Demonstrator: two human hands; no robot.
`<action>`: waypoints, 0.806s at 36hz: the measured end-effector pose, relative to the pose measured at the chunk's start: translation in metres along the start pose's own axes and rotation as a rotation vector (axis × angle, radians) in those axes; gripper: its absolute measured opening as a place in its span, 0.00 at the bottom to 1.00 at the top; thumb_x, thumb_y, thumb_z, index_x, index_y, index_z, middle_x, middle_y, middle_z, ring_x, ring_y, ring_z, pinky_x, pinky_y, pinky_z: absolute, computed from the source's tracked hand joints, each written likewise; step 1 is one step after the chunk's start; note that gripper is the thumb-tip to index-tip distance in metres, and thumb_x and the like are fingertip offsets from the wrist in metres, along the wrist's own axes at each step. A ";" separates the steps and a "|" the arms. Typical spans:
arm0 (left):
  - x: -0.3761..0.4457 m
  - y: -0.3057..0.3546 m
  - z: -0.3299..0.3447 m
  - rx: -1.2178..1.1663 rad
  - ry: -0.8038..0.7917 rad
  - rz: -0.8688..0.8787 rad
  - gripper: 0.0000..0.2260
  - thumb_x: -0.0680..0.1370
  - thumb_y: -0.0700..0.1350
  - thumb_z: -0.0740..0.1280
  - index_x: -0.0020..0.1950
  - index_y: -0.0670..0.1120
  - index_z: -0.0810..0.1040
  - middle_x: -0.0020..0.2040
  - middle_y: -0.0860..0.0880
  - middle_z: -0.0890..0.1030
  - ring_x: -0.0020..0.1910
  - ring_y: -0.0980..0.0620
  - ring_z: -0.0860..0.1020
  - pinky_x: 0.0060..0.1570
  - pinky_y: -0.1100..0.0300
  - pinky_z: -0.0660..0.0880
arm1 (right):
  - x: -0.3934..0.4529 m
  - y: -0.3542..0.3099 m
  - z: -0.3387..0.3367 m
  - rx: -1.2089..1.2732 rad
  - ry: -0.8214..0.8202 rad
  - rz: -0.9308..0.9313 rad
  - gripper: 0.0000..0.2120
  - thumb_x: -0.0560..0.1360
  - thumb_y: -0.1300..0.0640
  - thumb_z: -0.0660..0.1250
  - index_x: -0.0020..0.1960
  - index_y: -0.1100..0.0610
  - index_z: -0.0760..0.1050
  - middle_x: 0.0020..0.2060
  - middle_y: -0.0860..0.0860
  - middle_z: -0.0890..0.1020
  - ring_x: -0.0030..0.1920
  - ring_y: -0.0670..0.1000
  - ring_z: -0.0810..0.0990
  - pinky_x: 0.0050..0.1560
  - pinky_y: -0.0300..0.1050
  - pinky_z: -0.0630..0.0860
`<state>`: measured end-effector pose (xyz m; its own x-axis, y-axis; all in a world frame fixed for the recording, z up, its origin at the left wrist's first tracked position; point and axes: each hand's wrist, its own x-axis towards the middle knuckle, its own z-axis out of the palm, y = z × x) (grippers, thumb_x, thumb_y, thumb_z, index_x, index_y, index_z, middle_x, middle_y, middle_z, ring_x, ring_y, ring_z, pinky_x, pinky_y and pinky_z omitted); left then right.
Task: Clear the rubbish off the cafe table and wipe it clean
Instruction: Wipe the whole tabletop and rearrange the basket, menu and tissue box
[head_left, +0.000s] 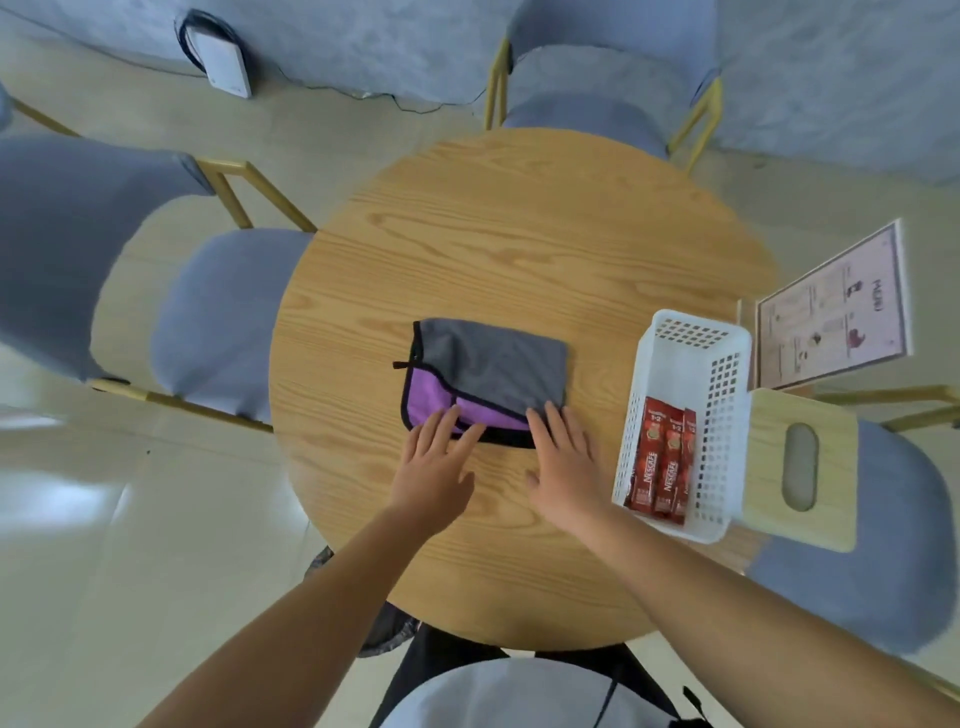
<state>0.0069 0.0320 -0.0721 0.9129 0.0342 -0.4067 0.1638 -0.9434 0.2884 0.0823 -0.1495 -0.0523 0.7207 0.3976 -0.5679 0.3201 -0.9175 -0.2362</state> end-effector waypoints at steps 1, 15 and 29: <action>0.002 -0.002 0.002 0.007 -0.001 0.006 0.31 0.82 0.50 0.64 0.83 0.55 0.54 0.84 0.46 0.49 0.83 0.44 0.46 0.79 0.46 0.44 | 0.001 -0.001 0.000 -0.002 0.025 -0.001 0.39 0.81 0.50 0.61 0.81 0.50 0.38 0.80 0.51 0.37 0.79 0.54 0.34 0.79 0.58 0.44; 0.088 -0.030 0.012 0.091 0.074 -0.011 0.31 0.80 0.67 0.46 0.79 0.65 0.34 0.83 0.46 0.43 0.82 0.45 0.44 0.76 0.36 0.49 | 0.076 0.003 0.004 -0.053 0.138 -0.098 0.36 0.82 0.43 0.49 0.79 0.51 0.31 0.78 0.49 0.32 0.78 0.51 0.30 0.79 0.58 0.44; 0.291 -0.043 -0.091 0.128 0.142 -0.040 0.28 0.82 0.65 0.46 0.80 0.66 0.38 0.83 0.51 0.38 0.82 0.49 0.39 0.78 0.41 0.40 | 0.258 0.004 -0.107 -0.106 0.325 0.024 0.33 0.83 0.43 0.46 0.81 0.52 0.34 0.80 0.50 0.37 0.79 0.52 0.34 0.79 0.56 0.41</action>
<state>0.3000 0.1126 -0.1237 0.9517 0.1106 -0.2863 0.1607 -0.9743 0.1579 0.3358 -0.0491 -0.1153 0.8817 0.3746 -0.2869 0.3506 -0.9270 -0.1329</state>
